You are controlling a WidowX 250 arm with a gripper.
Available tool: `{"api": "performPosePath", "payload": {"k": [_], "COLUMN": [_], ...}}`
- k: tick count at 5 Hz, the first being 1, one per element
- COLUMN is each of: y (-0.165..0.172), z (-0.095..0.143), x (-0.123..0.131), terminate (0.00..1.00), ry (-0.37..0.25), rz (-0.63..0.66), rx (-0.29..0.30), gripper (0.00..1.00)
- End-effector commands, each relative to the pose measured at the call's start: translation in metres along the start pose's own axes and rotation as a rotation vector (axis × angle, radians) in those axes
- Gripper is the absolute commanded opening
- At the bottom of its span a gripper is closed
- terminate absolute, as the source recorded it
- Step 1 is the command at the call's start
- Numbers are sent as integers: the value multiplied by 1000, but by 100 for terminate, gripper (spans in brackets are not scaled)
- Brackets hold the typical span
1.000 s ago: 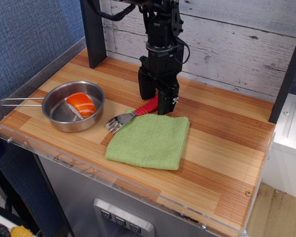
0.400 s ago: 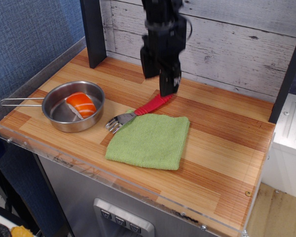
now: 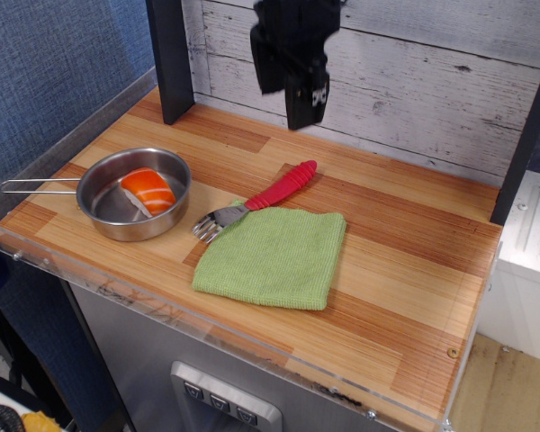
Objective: Move fork to back left towel edge
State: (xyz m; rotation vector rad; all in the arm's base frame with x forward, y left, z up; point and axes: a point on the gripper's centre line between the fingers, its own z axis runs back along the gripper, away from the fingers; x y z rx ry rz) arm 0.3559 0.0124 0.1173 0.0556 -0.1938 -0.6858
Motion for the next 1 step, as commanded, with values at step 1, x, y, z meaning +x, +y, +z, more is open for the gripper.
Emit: {"api": "performPosePath", "payload": {"k": [1], "y": [-3], "z": [34], "x": [1], "terminate": [100], "ry": [-63], "rz": [-22], "rx": [65], "gripper": [100]}}
